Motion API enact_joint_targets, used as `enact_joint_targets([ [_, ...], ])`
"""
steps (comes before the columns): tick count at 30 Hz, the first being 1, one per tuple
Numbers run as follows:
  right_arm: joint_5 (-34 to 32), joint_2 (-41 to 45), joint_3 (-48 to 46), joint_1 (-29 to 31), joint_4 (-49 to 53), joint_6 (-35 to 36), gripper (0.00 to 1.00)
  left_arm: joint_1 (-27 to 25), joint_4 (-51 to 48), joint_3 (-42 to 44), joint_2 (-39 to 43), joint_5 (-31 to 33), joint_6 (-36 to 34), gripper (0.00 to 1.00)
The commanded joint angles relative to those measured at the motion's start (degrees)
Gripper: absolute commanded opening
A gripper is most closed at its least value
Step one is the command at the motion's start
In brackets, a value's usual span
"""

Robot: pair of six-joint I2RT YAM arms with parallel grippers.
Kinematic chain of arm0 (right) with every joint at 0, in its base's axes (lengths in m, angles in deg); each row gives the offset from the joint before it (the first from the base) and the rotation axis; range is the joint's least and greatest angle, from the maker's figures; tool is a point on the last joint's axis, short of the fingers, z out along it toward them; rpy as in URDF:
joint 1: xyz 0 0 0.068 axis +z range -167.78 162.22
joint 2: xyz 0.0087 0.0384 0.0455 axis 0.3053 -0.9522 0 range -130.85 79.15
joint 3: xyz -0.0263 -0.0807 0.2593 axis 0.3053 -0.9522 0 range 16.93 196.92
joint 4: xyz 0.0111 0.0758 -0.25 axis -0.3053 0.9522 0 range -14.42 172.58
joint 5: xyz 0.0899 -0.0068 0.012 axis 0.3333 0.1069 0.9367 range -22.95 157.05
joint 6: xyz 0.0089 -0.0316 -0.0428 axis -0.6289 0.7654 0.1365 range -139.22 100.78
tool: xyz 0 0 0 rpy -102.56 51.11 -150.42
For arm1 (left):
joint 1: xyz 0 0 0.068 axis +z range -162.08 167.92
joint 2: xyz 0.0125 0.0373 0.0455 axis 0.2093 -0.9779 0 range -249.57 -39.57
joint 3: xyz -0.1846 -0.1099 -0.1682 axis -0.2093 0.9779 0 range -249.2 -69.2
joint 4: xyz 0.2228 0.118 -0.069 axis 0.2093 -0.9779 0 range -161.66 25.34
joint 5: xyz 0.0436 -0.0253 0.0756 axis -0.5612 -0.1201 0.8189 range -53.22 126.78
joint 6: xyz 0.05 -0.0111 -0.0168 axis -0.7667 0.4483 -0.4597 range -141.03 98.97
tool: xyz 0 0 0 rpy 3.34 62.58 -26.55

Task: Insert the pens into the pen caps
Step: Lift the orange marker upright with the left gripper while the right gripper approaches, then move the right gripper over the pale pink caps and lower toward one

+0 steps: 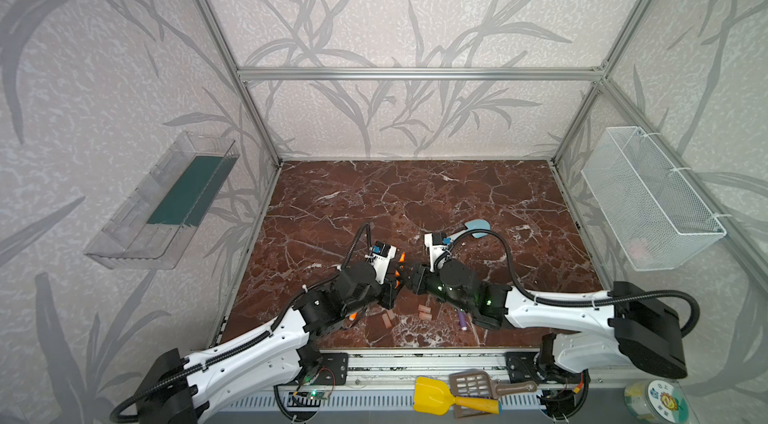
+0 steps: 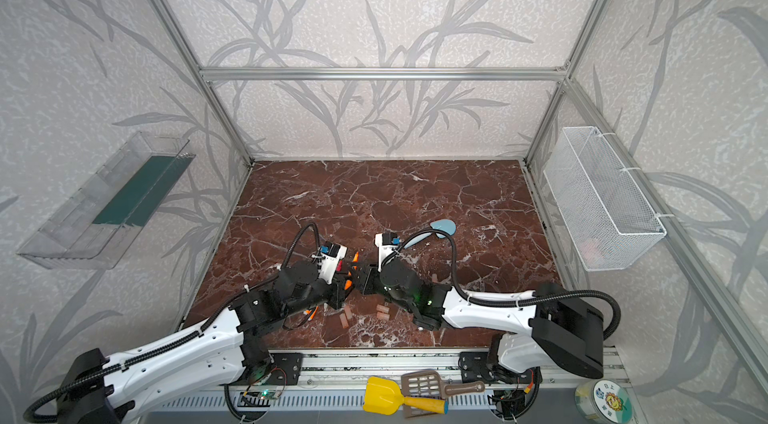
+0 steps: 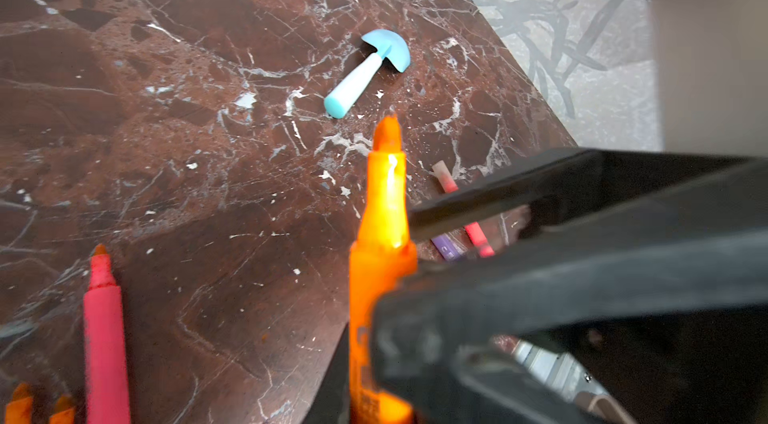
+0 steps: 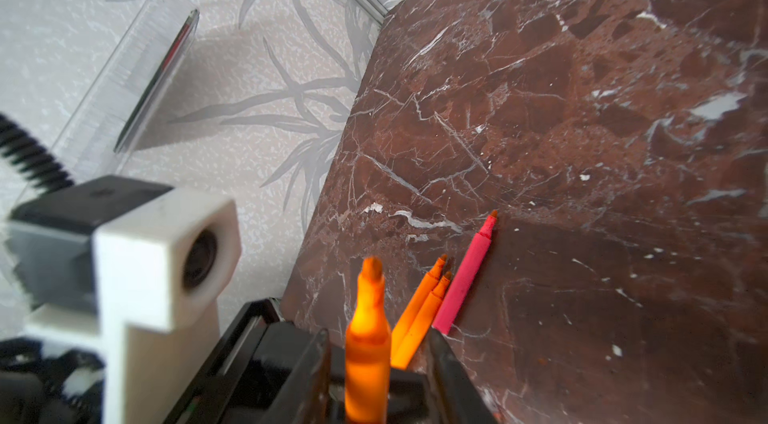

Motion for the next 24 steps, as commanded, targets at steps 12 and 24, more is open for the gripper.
enact_joint_targets([
  [12, -9.48, 16.68, 2.11, 9.97, 43.79, 7.27, 0.48, 1.01, -10.69, 3.58, 7.08, 20.72, 5.4, 0.0],
  [24, -4.24, -12.29, 19.0, 13.96, 46.03, 10.88, 0.43, 3.2, -16.2, 6.8, 13.32, 23.68, 10.37, 0.0],
])
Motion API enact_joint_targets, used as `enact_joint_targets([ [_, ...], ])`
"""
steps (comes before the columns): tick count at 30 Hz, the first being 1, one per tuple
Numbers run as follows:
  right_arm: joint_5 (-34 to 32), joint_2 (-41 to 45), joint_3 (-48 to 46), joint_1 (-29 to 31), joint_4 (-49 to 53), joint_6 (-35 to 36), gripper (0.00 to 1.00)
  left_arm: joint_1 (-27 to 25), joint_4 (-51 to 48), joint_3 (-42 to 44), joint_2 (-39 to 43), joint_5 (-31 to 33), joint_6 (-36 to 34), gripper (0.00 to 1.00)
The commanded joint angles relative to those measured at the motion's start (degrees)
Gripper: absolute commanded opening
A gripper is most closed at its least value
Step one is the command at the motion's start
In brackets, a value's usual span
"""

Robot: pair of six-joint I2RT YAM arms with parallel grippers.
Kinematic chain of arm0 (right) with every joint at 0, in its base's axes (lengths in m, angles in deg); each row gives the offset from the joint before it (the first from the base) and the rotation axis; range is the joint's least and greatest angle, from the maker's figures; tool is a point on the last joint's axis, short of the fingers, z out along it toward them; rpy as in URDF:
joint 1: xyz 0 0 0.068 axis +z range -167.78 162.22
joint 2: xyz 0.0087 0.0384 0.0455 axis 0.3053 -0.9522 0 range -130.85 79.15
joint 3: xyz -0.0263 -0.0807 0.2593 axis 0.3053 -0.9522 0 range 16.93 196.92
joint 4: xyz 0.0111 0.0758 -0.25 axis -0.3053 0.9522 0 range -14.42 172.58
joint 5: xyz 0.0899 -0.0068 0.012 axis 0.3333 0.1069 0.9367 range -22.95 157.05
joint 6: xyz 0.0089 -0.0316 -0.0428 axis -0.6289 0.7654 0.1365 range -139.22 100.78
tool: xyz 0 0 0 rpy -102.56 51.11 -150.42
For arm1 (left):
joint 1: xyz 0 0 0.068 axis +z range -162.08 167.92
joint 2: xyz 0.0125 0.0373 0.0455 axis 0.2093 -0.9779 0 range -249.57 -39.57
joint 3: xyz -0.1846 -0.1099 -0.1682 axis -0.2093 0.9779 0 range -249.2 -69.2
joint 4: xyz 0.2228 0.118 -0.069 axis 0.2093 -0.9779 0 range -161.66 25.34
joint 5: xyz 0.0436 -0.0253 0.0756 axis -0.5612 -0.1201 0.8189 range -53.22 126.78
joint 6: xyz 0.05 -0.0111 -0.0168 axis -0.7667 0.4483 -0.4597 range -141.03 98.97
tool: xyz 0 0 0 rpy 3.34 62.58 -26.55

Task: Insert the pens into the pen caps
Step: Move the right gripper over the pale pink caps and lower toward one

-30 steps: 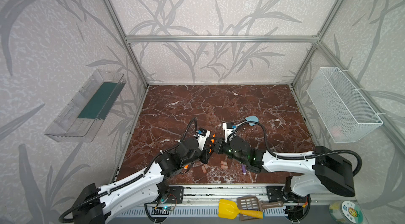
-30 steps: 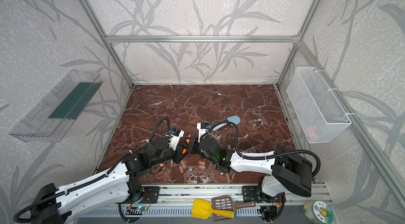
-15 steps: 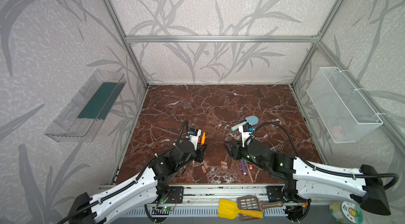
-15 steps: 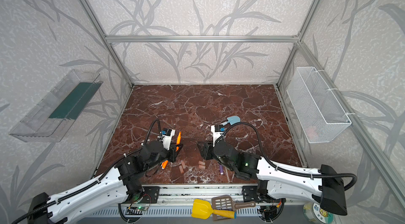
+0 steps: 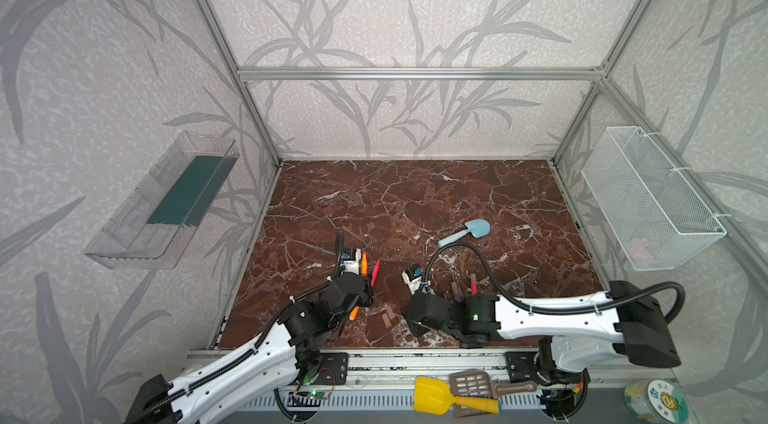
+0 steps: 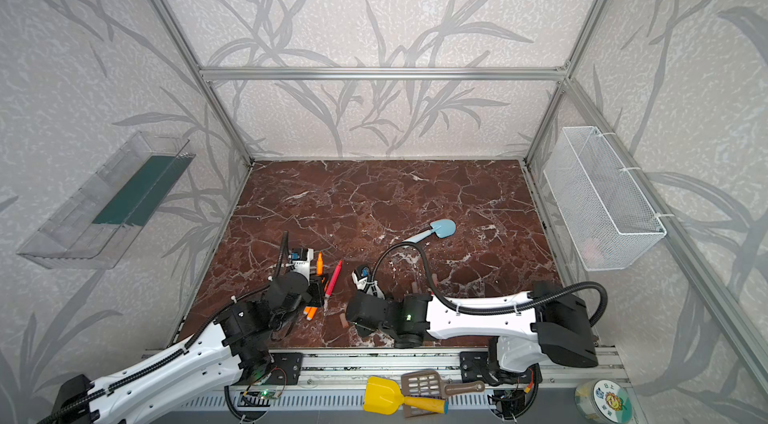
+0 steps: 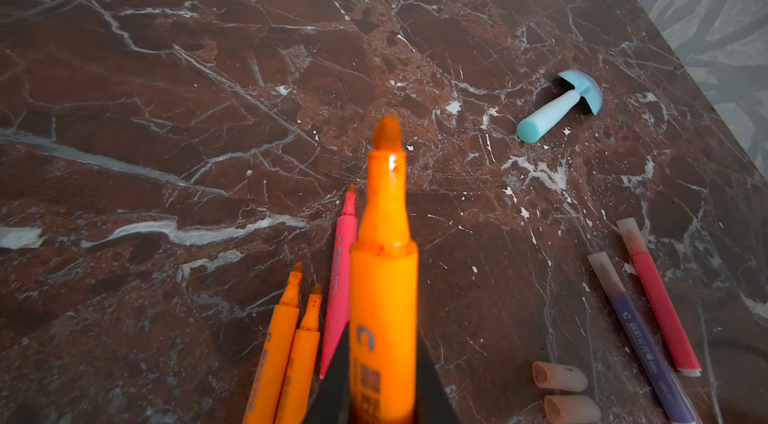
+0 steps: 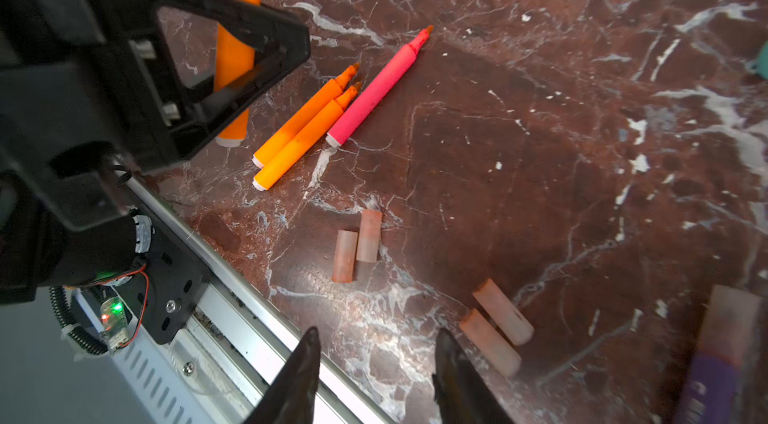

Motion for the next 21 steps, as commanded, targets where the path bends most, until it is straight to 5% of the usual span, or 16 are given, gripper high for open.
enact_joint_targets([
  [1, 1.15, -4.48, 2.9, 0.44, 3.65, 1.37, 0.43, 1.03, -4.29, 1.03, 2.88, 3.07, 2.79, 0.0],
  [21, 0.28, -20.9, 13.17, 0.94, 9.87, 2.11, 0.35, 5.88, -7.06, 2.53, 8.43, 0.22, 3.82, 0.0],
])
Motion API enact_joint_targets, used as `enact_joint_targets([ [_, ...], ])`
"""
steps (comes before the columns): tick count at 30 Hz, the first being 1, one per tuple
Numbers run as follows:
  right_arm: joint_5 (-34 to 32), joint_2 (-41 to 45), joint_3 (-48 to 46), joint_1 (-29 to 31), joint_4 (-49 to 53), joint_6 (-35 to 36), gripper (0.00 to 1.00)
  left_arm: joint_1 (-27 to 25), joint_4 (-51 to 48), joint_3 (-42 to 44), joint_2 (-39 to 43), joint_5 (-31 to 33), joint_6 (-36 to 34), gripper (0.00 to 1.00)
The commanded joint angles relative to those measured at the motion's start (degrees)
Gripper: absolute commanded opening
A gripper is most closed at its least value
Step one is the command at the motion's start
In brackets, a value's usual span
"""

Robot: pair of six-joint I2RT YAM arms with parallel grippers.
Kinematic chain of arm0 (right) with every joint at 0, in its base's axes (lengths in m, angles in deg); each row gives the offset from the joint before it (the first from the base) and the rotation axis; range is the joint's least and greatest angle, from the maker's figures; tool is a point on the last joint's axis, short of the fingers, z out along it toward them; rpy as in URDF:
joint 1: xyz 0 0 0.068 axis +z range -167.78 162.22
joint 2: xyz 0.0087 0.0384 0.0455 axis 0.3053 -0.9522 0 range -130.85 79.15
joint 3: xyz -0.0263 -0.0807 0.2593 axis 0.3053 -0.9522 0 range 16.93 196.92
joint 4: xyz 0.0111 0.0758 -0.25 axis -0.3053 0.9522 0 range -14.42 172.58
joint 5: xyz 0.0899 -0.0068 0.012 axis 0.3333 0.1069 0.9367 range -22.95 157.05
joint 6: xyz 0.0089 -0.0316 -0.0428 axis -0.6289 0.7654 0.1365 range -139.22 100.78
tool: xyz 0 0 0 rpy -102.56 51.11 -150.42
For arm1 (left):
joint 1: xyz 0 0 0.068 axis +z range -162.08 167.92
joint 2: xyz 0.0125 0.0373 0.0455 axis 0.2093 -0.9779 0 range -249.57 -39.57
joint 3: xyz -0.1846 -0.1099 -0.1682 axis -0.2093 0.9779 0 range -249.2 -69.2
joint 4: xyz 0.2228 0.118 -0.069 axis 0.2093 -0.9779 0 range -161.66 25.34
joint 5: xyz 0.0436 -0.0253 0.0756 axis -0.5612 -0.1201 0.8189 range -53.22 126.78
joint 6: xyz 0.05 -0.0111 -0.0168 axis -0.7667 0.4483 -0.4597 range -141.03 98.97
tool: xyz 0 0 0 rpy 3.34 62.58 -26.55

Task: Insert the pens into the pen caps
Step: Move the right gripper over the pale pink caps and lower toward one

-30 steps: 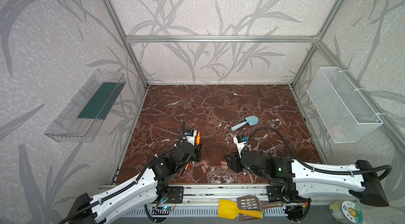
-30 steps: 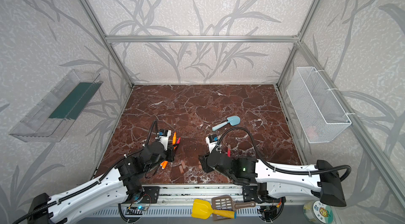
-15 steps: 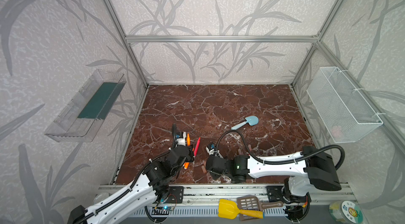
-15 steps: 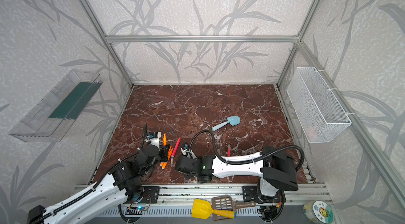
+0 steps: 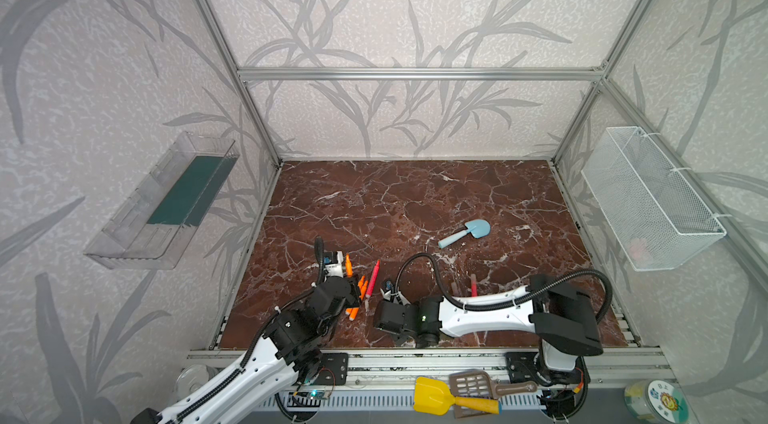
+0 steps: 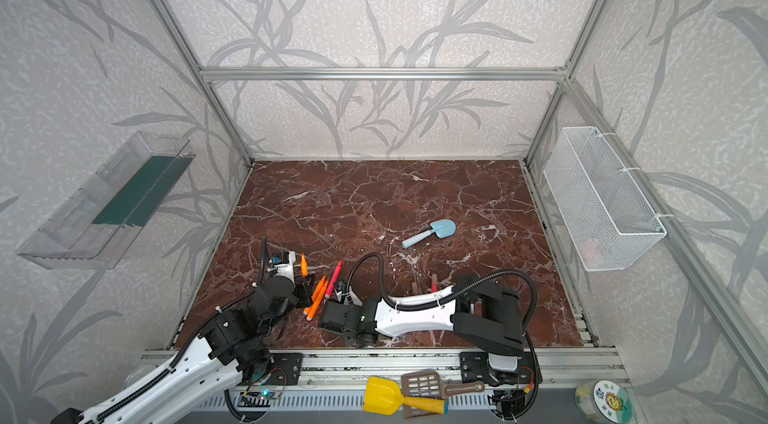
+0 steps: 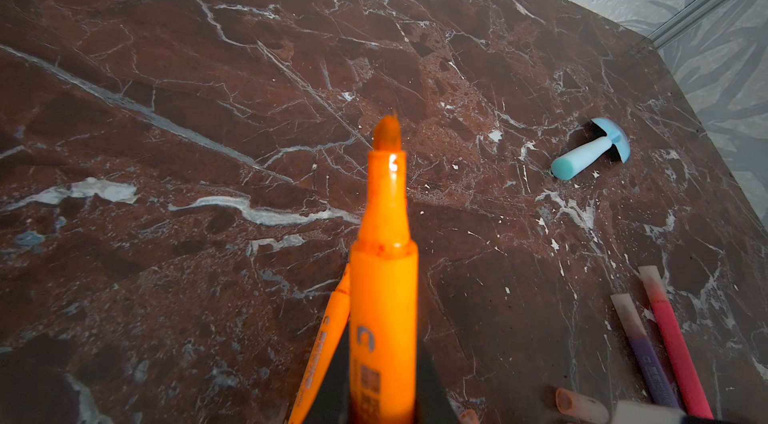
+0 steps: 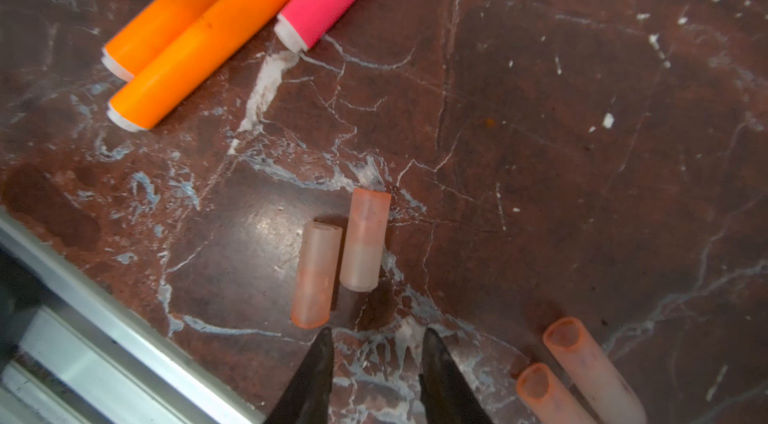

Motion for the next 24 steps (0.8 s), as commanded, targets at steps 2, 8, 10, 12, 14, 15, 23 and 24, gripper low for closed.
enact_joint_targets([
  [2, -1.78, -2.18, 3.11, 0.48, 3.18, 0.28, 0.35, 0.5, -0.82, 0.23, -0.39, 0.08, 0.65, 0.0],
  [8, -2.42, -5.45, 5.5, 0.15, 4.33, 0.28, 0.34, 0.79, -0.99, 0.02, -0.3, -0.04, 0.47, 0.0],
  [10, -2.47, -6.13, 5.75, -0.2, 4.44, 0.2, 0.34, 0.88, -1.11, 0.03, -0.33, -0.01, 0.39, 0.0],
  [12, -2.59, -6.49, 5.74, -0.5, 4.43, -0.01, 0.33, 0.98, -1.09, 0.01, -0.25, -0.13, 0.3, 0.0],
  [14, -2.9, -6.62, 5.59, -0.71, 4.47, -0.14, 0.33, 1.18, -1.12, 0.07, -0.21, -0.22, 0.3, 0.0],
  [15, -3.24, -6.63, 5.46, -0.72, 4.62, -0.27, 0.33, 1.14, -1.11, 0.02, -0.24, -0.27, 0.3, 0.0],
  [23, -3.86, -7.06, 4.01, -2.94, 3.41, -0.96, 0.33, 1.48, -1.08, 0.1, -0.11, -0.27, 0.21, 0.0],
  [24, -3.99, -7.19, 3.91, -3.31, 3.18, -0.94, 0.32, 1.46, -1.1, 0.04, -0.16, -0.25, 0.21, 0.0],
])
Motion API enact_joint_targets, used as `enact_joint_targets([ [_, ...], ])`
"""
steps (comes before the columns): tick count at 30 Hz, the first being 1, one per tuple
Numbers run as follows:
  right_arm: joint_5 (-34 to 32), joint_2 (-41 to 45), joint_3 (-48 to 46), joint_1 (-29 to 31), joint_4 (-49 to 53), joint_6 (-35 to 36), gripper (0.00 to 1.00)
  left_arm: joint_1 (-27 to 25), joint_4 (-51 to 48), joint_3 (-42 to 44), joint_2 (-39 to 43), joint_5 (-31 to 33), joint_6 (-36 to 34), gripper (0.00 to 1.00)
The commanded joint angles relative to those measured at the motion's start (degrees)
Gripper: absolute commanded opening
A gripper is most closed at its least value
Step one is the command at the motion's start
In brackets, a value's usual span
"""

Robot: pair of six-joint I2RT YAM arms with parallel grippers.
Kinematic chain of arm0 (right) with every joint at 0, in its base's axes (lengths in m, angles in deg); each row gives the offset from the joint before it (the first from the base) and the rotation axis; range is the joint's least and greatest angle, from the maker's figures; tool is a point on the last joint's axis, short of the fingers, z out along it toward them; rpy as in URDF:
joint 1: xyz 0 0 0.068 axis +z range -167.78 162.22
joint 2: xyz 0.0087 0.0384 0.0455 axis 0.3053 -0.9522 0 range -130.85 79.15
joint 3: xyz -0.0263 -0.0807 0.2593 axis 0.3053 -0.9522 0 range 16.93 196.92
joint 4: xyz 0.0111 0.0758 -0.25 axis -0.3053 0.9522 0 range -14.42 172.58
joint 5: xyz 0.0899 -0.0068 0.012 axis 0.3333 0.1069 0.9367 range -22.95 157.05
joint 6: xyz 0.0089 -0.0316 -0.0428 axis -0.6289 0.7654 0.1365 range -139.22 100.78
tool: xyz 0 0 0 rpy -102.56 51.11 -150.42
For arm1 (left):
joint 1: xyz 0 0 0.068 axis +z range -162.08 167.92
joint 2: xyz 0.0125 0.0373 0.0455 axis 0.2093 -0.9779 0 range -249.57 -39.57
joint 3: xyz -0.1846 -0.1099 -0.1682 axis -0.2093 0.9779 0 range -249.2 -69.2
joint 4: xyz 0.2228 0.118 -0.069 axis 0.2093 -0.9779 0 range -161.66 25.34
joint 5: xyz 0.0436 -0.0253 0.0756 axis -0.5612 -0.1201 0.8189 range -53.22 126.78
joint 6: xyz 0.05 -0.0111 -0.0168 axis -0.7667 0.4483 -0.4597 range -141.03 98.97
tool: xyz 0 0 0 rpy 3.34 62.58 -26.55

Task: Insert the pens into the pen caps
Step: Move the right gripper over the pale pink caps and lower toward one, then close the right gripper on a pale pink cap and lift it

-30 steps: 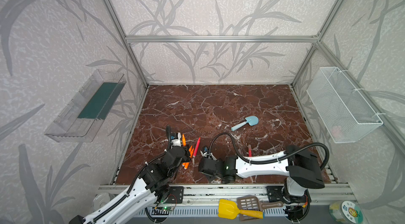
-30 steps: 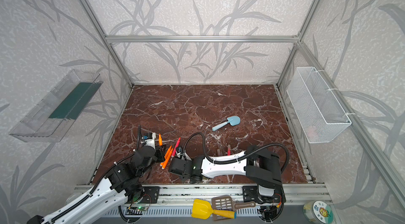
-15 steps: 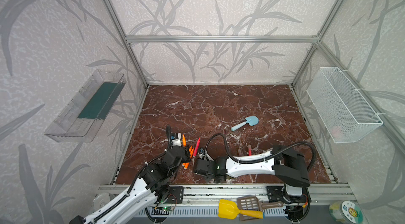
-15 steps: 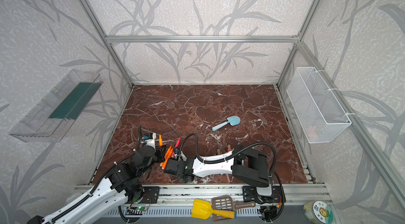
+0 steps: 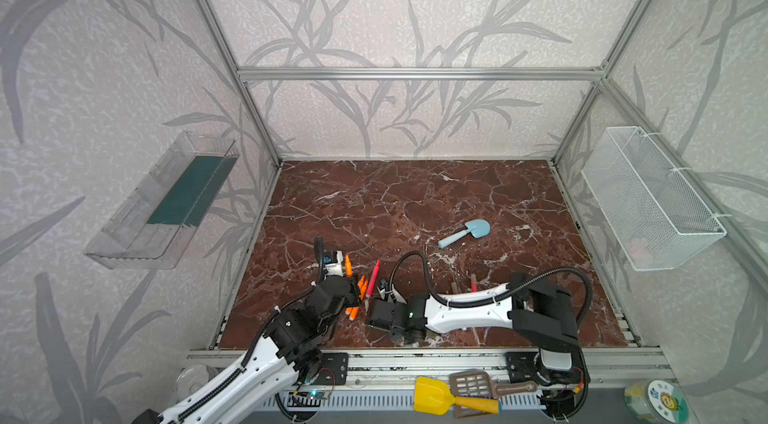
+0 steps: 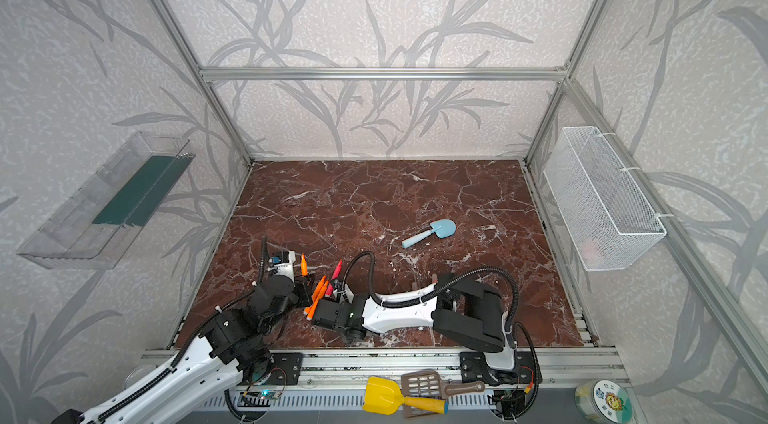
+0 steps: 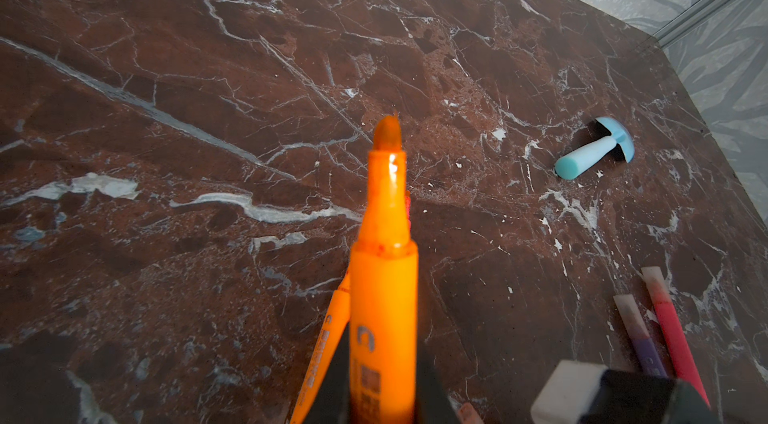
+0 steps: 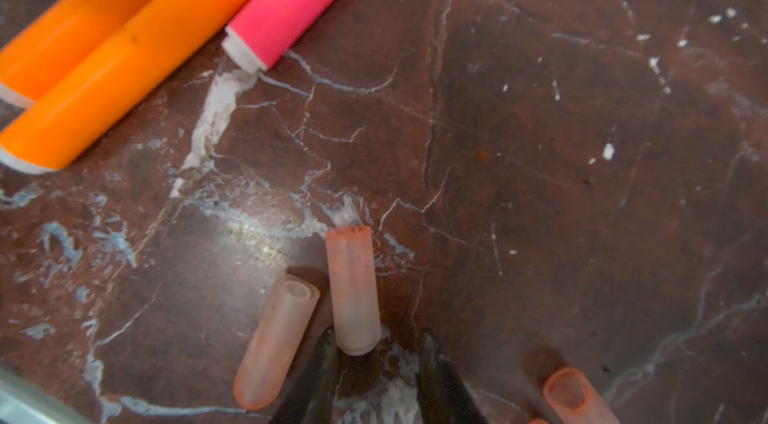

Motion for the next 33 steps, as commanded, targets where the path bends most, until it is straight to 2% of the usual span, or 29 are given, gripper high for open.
enact_joint_targets([
  [1, -1.92, -1.36, -0.92, -1.7, 0.47, -0.51, 0.33, 0.38, -1.1, 0.07, 0.22, 0.56, 0.23, 0.0],
  [25, -3.69, -7.73, 4.51, -11.24, -1.94, 4.17, 0.32, 0.88, -0.91, -0.32, 0.02, 0.65, -0.47, 0.0],
  [33, -4.27, -9.22, 7.08, -12.4, -1.23, 5.54, 0.3, 1.17, -0.81, -0.99, -0.66, 0.88, -1.16, 0.0],
])
